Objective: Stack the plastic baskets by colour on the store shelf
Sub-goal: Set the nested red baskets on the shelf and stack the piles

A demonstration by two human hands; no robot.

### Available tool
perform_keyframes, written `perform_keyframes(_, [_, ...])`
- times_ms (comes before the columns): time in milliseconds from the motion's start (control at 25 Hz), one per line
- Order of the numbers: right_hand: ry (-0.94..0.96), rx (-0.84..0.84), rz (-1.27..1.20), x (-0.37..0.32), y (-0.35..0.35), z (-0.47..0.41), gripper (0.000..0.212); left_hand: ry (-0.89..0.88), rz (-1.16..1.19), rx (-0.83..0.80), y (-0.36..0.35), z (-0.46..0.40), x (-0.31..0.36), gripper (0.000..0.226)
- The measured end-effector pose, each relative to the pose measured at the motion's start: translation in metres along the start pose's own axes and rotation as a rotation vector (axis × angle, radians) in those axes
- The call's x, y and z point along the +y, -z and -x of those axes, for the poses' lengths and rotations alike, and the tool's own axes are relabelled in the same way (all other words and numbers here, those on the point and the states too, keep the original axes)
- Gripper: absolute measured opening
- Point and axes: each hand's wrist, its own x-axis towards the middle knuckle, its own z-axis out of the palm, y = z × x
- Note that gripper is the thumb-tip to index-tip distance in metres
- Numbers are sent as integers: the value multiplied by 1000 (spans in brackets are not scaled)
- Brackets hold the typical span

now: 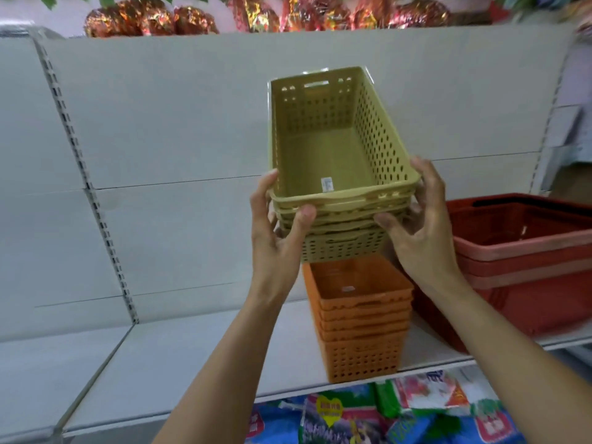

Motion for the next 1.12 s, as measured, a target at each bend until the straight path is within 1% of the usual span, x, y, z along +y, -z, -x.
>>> perform_keyframes(80, [-34,-23,20,26,22,5,76,70,27,-28,-23,8,-12,53])
perform_keyframes(160, [-122,-81,-13,49,36,14,76,148,22,-32,-37,21,-27,52])
perform_keyframes(240, [-224,-163,0,64,44,19,76,231,-77,-24,-41,28,-42,50])
perform_keyframes(320, [-287,-267,149,70,50,20,77,290,-252,-71,-37,27,-56,51])
perform_keyframes(400, [-270,-365,333,73,56,23,89,309,-415,-131,-34,31,-67,64])
perform_keyframes(440, [-235,-424,406,72,59,25,94,306,-437,-145,-32,37,-72,75])
perform_keyframes(520, [-166,-534,538,70,62,26,90,362,-405,-153,-29,54,-83,94])
perform_keyframes(560, [-131,-558,599,71,65,26,85,420,-358,-154,-30,63,-89,99])
perform_keyframes(600, [-93,-554,653,71,67,25,79,471,-294,-147,-33,71,-94,97])
perform_keyframes(640, [-59,-534,691,73,70,22,73,502,-243,-128,-37,76,-99,91])
perform_keyframes(680, [-42,-506,711,75,74,19,68,514,-218,-102,-43,78,-103,84])
perform_keyframes(760, [-23,-466,772,79,85,12,62,511,-195,-80,-60,77,-105,77])
perform_keyframes(800, [-3,-460,824,82,93,9,62,510,-181,-82,-69,77,-106,76])
perform_keyframes(880, [20,-467,927,89,120,5,71,514,-165,-86,-89,80,-111,74])
perform_keyframes(960, [-57,-479,1026,97,157,2,85,520,-171,-98,-106,82,-114,73])
perform_keyframes(1000, [-119,-496,1075,102,174,3,87,521,-166,-99,-112,82,-116,73])
perform_keyframes(1040, [-166,-514,1103,109,185,5,84,521,-157,-97,-115,82,-117,74])
perform_keyframes(1120, [-174,-502,1037,126,194,8,64,529,-132,-89,-116,81,-119,76])
